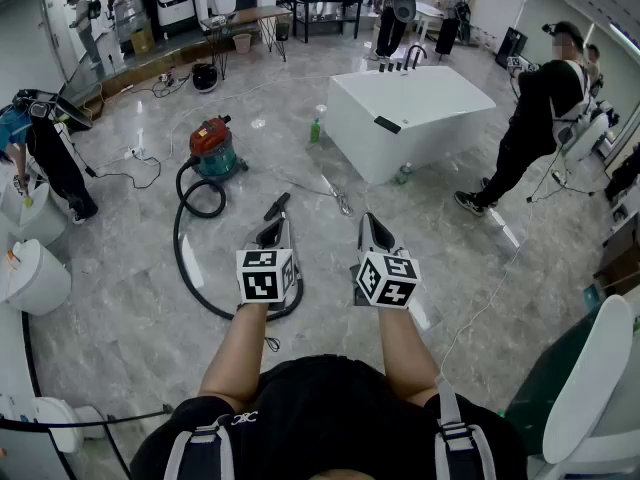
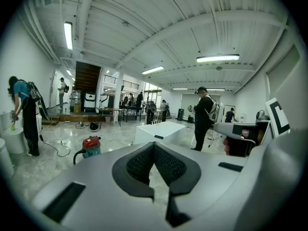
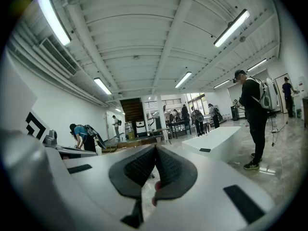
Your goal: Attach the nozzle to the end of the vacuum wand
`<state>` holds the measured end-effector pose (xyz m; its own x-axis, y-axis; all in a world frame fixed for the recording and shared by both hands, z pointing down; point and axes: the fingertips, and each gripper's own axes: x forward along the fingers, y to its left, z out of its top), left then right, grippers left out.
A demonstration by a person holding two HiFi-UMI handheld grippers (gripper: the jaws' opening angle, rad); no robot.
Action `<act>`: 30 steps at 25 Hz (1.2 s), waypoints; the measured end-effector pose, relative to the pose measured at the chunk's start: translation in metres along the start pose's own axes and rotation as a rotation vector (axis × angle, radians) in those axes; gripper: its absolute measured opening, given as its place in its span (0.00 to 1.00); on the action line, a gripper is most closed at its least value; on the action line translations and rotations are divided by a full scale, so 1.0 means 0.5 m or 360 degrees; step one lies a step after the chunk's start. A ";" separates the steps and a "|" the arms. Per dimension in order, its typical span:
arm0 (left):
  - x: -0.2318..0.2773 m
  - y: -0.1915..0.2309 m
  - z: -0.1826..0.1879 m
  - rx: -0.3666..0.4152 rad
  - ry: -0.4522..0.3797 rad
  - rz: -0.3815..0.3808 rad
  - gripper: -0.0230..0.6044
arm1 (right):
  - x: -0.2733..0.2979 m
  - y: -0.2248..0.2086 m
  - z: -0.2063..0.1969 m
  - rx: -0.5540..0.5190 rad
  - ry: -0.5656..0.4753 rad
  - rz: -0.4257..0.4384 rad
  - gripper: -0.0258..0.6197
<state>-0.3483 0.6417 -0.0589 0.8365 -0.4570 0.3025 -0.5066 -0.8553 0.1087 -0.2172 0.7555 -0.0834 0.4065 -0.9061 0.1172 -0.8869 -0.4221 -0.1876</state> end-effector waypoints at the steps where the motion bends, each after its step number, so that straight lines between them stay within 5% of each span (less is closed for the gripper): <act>1: 0.001 0.003 -0.005 0.0003 0.0007 -0.0004 0.05 | 0.001 0.002 -0.005 0.0004 0.0002 -0.0003 0.05; 13: 0.081 0.031 -0.016 0.0035 0.0070 -0.0040 0.05 | 0.069 -0.016 -0.020 0.0001 0.0020 -0.0029 0.05; 30: 0.438 -0.009 0.140 0.0112 0.0028 0.0102 0.05 | 0.382 -0.262 0.111 0.0001 -0.0044 0.0105 0.05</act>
<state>-0.1479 0.5285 -0.0593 0.7985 -0.5076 0.3236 -0.5427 -0.8396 0.0220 -0.0110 0.6361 -0.0902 0.3533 -0.9323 0.0778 -0.9118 -0.3617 -0.1944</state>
